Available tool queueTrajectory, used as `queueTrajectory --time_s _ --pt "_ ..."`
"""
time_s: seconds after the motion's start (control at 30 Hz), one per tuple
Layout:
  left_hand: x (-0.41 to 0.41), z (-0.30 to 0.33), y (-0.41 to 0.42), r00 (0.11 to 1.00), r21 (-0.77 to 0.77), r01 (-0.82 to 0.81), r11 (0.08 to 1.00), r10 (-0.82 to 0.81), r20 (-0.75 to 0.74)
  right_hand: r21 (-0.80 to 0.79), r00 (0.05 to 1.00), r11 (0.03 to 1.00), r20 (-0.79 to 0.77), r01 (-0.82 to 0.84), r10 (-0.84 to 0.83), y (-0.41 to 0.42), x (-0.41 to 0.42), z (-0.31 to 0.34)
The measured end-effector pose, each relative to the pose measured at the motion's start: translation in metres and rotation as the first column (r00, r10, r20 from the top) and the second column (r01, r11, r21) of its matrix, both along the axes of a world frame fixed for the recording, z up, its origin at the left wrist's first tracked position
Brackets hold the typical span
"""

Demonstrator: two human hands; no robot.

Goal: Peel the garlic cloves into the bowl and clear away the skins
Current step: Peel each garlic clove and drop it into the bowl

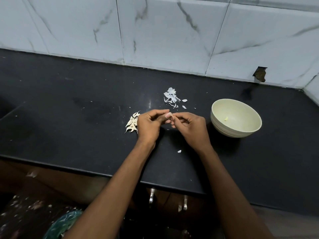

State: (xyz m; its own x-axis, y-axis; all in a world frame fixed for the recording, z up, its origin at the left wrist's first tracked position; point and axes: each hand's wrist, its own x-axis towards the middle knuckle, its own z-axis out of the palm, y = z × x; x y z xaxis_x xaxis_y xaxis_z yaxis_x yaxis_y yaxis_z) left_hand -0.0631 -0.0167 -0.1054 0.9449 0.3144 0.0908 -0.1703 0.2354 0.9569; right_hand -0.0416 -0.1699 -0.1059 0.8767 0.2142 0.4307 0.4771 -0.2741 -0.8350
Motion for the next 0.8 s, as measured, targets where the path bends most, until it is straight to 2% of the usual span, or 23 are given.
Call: queueTrajectory --time_s 0.17,0.4,0.6,0.8 --pt "0.002 0.0 -0.001 1.0 0.004 -0.006 1.0 0.006 -0.011 -0.131 0.985 0.989 0.168 0.062 -0.04 0.001 0.0 0.0" --pt "0.004 -0.001 -0.002 0.999 0.06 -0.025 0.998 0.026 -0.026 -0.216 0.95 0.966 0.304 0.142 -0.071 0.001 0.004 0.0" --pt "0.003 -0.005 -0.003 0.996 0.199 -0.08 0.977 0.087 -0.026 -0.256 0.935 0.942 0.332 0.216 -0.125 0.006 -0.001 0.001" --pt "0.001 -0.004 -0.006 0.994 0.209 -0.085 0.974 0.096 -0.044 -0.242 0.932 0.932 0.306 0.271 -0.192 0.015 0.0 -0.001"
